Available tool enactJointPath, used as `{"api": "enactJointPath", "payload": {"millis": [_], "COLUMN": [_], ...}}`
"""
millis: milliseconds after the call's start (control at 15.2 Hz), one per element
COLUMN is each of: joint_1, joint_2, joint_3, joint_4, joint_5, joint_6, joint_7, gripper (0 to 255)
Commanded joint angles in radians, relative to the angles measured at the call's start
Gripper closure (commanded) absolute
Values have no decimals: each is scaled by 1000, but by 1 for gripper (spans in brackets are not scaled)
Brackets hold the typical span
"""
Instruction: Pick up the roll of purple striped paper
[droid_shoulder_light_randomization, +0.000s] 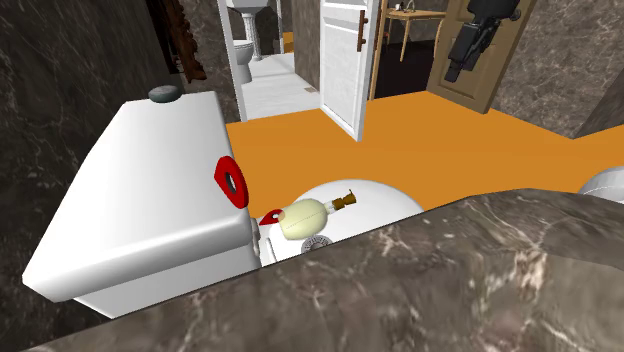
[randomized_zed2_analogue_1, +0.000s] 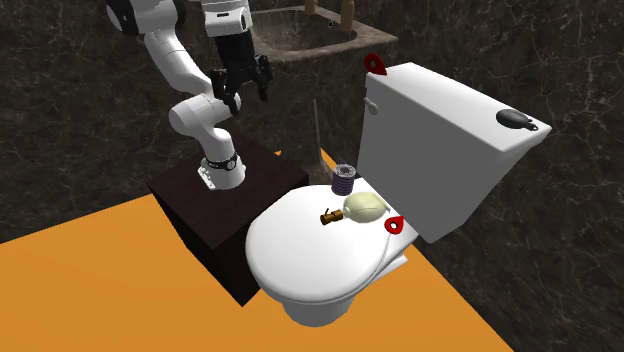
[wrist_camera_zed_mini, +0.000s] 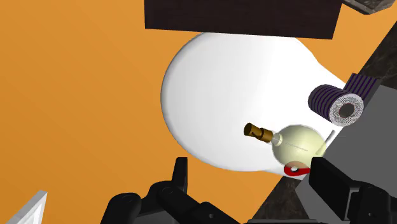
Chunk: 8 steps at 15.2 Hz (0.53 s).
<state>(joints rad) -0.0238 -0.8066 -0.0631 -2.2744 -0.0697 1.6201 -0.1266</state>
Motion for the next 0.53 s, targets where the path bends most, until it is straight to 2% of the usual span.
{"api": "enactJointPath", "payload": {"millis": [0,462], "joint_1": [0,54], "joint_2": [0,51], "joint_3": [0,95], "joint_4": [0,-134], "joint_5": [0,39], "joint_6": [0,153], "joint_7": [0,62], "gripper": [0,0]}}
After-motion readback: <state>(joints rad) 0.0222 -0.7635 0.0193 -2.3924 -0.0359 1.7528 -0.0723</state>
